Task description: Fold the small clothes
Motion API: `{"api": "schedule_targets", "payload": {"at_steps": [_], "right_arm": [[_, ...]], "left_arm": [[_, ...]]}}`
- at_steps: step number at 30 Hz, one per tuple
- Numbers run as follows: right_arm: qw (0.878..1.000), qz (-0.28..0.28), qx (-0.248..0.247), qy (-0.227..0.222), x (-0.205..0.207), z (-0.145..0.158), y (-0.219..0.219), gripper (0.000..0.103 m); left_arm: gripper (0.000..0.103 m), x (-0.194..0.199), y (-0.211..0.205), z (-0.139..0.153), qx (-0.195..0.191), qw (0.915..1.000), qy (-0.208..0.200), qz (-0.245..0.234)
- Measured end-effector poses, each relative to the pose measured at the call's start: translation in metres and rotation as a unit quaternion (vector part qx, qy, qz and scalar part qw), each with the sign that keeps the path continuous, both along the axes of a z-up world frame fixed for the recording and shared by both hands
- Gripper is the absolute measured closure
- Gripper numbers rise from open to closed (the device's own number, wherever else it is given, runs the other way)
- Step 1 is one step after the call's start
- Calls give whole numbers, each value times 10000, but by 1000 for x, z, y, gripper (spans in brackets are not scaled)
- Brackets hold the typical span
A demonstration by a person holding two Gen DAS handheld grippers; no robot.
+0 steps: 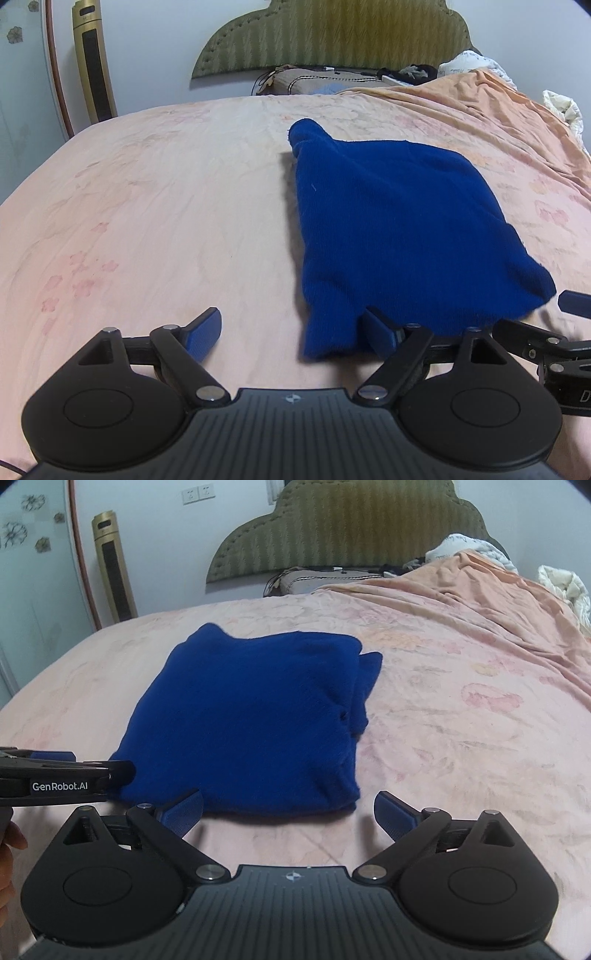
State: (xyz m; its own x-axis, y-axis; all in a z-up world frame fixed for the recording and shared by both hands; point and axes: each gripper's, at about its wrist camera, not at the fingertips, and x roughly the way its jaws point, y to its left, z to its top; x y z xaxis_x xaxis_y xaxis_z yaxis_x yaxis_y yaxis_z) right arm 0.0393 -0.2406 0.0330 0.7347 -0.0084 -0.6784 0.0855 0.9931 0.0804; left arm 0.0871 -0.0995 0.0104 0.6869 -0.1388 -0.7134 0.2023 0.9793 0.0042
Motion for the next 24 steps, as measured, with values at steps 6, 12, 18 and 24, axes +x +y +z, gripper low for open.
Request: {"api": "schedule_targets", "payload": {"at_steps": [6, 12, 18, 24], "right_arm": [[9998, 80, -166, 40, -8, -1, 11, 1], [9994, 128, -313, 95, -16, -5, 20, 1], [9991, 102, -380, 150, -21, -9, 23, 1], [9993, 27, -319, 207, -23, -17, 19, 1]], "left_arm": [[18, -15, 6, -7, -33, 10000, 23, -27], [18, -27, 6, -15, 60, 10000, 30, -41], [18, -32, 6, -17, 51, 10000, -54, 6], [15, -36, 4, -21, 96, 9998, -160, 14]]}}
